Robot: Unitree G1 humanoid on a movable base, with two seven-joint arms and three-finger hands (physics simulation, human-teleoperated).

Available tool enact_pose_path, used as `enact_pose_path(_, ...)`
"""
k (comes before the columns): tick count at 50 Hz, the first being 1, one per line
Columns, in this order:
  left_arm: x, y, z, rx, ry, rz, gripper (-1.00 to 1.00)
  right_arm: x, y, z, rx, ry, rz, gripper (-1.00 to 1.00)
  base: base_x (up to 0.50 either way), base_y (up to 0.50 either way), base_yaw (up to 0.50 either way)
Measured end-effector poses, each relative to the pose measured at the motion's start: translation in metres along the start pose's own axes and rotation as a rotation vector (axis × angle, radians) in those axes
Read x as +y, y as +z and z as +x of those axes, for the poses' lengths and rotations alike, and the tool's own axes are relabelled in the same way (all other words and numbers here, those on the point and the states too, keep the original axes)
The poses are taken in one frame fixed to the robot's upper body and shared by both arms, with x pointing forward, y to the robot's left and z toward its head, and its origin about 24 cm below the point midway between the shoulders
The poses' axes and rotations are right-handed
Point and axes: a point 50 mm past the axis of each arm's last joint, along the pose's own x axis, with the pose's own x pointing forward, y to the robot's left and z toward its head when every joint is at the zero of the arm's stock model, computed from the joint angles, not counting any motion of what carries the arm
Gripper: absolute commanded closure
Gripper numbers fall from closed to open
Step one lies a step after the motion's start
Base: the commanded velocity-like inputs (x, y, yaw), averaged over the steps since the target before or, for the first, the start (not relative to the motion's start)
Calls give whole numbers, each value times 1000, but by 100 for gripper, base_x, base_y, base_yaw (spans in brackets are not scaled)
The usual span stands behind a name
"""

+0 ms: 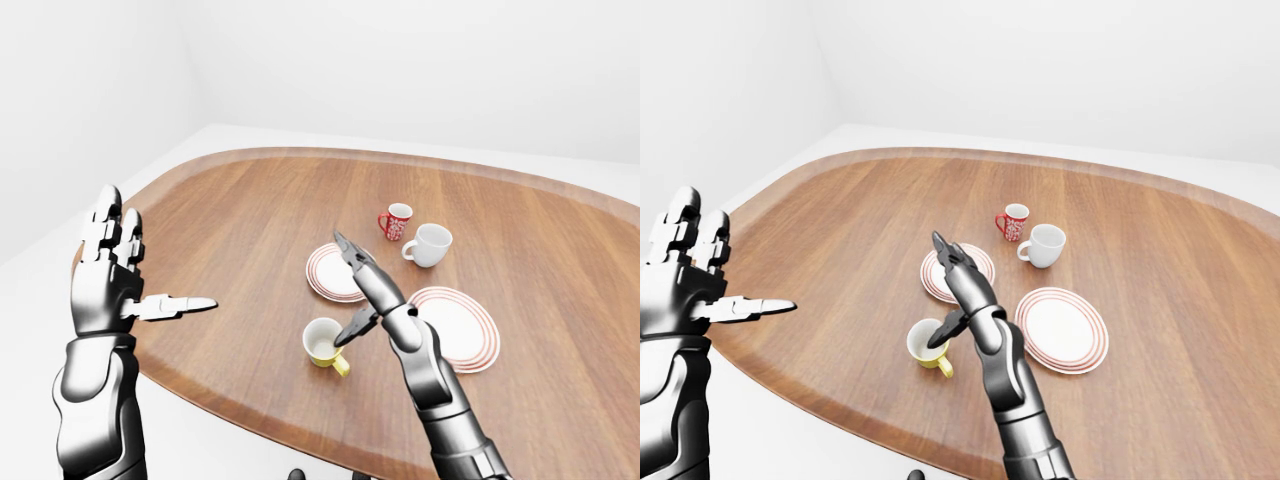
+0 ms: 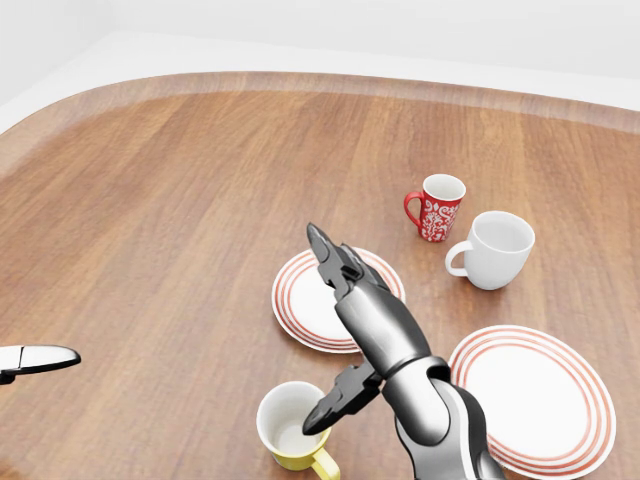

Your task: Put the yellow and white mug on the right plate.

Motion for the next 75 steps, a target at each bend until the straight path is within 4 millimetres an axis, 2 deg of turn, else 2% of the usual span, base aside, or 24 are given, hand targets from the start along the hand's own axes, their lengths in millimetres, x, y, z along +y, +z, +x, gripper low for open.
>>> enact_pose_path(15,-1,1,0,-2,-3,1,-100,16,-9,-2,47,24,-5,-100,0,0,0)
enact_pose_path(42,-2,1,-1,-1,-8,3,-100,45,-38,8,140,29,-18,-100,0,0,0)
enact_pose_path(75,-3,1,-1,-2,-13,3,-100,68,-49,13,161,56,-39,-100,0,0,0)
